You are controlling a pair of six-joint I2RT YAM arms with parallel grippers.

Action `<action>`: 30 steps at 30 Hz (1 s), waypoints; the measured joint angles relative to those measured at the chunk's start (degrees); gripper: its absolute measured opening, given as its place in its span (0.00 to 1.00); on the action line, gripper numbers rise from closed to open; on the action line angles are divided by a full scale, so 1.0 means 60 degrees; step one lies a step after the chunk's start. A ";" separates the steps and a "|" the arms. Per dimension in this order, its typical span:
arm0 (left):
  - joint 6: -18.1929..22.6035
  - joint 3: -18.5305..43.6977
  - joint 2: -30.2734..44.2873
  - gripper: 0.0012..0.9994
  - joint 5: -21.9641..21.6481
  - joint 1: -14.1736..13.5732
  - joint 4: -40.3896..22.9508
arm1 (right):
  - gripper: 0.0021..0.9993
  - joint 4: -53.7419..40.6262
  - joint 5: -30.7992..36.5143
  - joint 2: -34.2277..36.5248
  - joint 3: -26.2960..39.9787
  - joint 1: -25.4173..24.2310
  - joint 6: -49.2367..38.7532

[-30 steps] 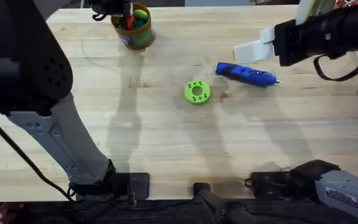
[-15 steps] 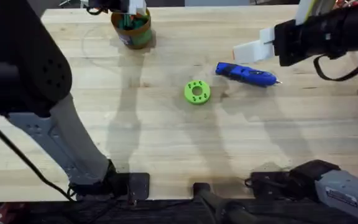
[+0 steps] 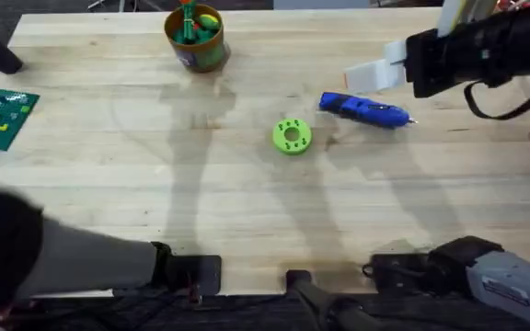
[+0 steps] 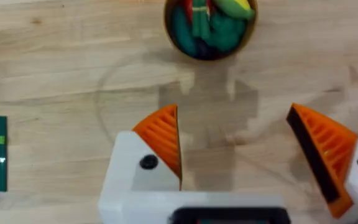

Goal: Pick up the gripper from the table and insert it into the empty holder that is missing its gripper. Then pick up a screw, insert it into the mounting hole, and use the screwdriver to tighten it. Finally, clean up the table by picking up the vegetable and placing it into the bucket.

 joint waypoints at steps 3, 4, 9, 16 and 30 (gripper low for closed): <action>-0.0147 -0.0471 -0.0950 0.99 -0.0065 -0.0087 -0.0174 | 1.00 -0.0003 0.0000 0.0003 0.0000 0.0000 0.0003; -0.0233 -0.0810 -0.1329 0.99 -0.0089 -0.0114 -0.0255 | 1.00 -0.0002 0.0000 0.0001 0.0000 0.0000 0.0001; -0.0722 -0.3564 -0.3355 0.99 -0.0170 -0.0255 -0.0284 | 0.99 0.0023 0.0000 0.0000 0.0000 0.0000 0.0000; -0.0948 -0.5131 -0.4094 0.99 -0.0179 -0.0420 -0.0289 | 0.99 0.0046 0.0000 0.0011 0.0000 0.0000 0.0000; -0.0948 -0.5131 -0.4094 0.99 -0.0179 -0.0420 -0.0289 | 0.99 0.0046 0.0000 0.0011 0.0000 0.0000 0.0000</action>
